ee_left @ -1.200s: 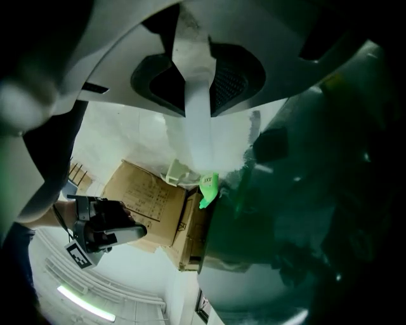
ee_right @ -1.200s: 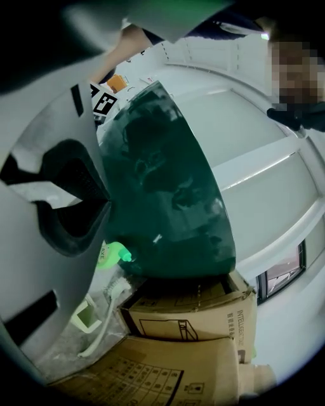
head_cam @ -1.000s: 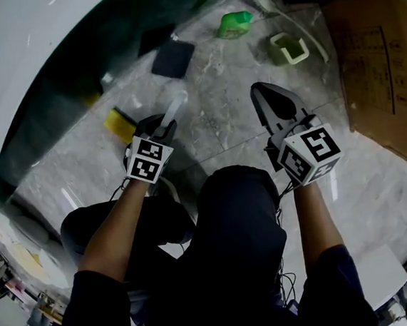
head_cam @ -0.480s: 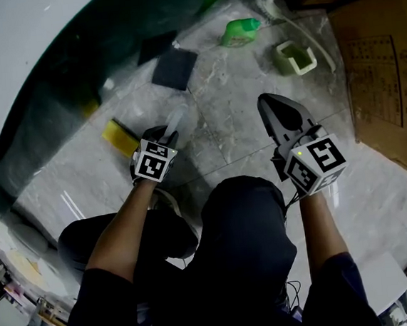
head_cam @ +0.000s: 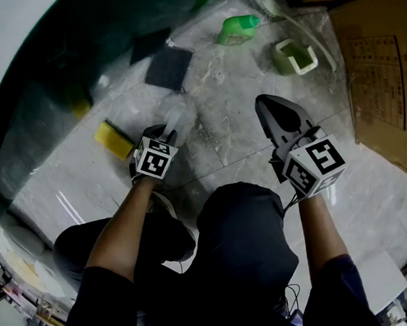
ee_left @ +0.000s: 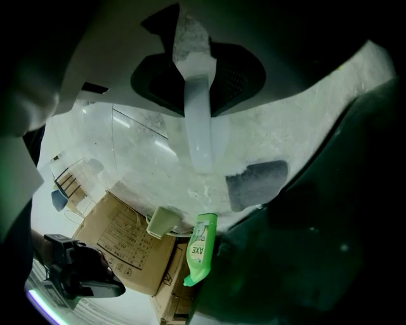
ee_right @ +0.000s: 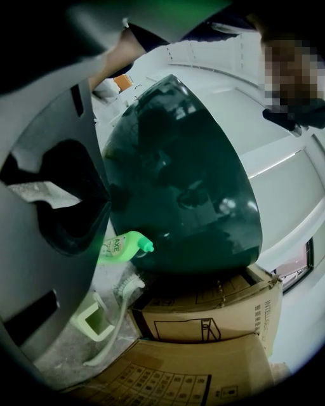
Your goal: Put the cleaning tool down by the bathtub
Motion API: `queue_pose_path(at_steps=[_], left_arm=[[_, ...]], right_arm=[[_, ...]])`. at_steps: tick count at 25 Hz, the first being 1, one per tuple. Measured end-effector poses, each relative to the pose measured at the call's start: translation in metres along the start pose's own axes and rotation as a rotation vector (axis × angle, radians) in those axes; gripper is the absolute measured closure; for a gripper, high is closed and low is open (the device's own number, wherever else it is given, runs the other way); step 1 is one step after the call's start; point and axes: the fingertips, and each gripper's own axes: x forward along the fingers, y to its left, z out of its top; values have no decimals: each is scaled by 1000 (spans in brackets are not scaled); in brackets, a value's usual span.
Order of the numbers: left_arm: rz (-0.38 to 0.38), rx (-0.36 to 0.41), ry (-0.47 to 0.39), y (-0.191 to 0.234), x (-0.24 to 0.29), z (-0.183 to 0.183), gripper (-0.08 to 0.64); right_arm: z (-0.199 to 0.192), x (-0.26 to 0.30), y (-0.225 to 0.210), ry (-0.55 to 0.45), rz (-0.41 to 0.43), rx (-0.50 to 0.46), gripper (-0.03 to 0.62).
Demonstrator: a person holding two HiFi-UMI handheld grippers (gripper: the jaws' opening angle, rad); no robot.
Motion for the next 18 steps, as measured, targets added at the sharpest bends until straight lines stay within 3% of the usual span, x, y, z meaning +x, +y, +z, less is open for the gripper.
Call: queue_pose_path(at_steps=[8,18], left_arm=[[6,5,7,-3,-1,-2,443],[10,-6,-49,-10,-18,18,402]], right_arm=[[-3,1,1,0,10,-8,589],[6,-4,5,-17,9,-14,588]])
